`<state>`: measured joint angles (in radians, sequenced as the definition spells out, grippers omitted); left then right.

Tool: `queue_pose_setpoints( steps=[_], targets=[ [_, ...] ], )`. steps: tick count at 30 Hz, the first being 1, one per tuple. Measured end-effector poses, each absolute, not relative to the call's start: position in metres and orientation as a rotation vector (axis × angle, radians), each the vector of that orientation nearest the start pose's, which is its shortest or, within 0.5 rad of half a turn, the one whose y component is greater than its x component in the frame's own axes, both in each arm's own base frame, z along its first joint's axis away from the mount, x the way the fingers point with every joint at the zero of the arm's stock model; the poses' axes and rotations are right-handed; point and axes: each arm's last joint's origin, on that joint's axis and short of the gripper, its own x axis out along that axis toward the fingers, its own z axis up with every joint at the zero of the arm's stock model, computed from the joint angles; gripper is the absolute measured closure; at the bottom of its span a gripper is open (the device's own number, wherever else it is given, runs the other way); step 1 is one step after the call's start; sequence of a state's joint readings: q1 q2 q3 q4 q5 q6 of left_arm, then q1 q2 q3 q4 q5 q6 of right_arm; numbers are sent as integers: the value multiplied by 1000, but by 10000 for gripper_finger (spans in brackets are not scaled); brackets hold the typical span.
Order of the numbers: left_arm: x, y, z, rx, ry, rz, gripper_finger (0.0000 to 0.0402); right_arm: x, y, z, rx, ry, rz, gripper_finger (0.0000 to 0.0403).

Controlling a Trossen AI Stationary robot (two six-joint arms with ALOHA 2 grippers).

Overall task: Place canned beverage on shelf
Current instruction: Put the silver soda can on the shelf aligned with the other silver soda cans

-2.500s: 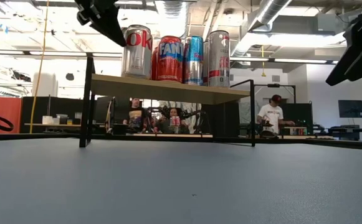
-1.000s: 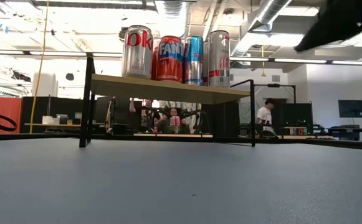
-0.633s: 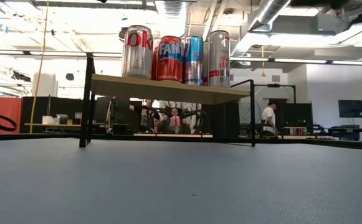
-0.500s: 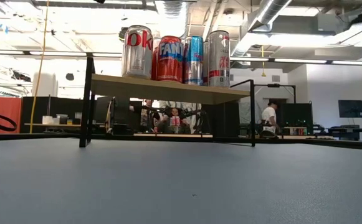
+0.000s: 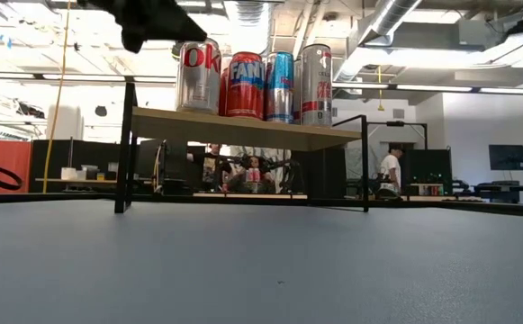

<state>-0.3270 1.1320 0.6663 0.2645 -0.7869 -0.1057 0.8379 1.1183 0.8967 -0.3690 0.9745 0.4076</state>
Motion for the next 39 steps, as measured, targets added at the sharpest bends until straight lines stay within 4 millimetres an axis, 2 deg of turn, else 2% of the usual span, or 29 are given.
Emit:
queue_pose_setpoints(
  steps=[5, 11, 39],
  targets=[
    [236, -40, 260, -8, 169, 510, 401, 169, 152, 299, -61, 327, -202, 110],
    [238, -31, 259, -14, 166, 532, 401, 169, 152, 298, -71, 335, -204, 110],
    [239, -20, 259, 1, 178, 559, 401, 169, 151, 297, -59, 339, -206, 110]
  ],
)
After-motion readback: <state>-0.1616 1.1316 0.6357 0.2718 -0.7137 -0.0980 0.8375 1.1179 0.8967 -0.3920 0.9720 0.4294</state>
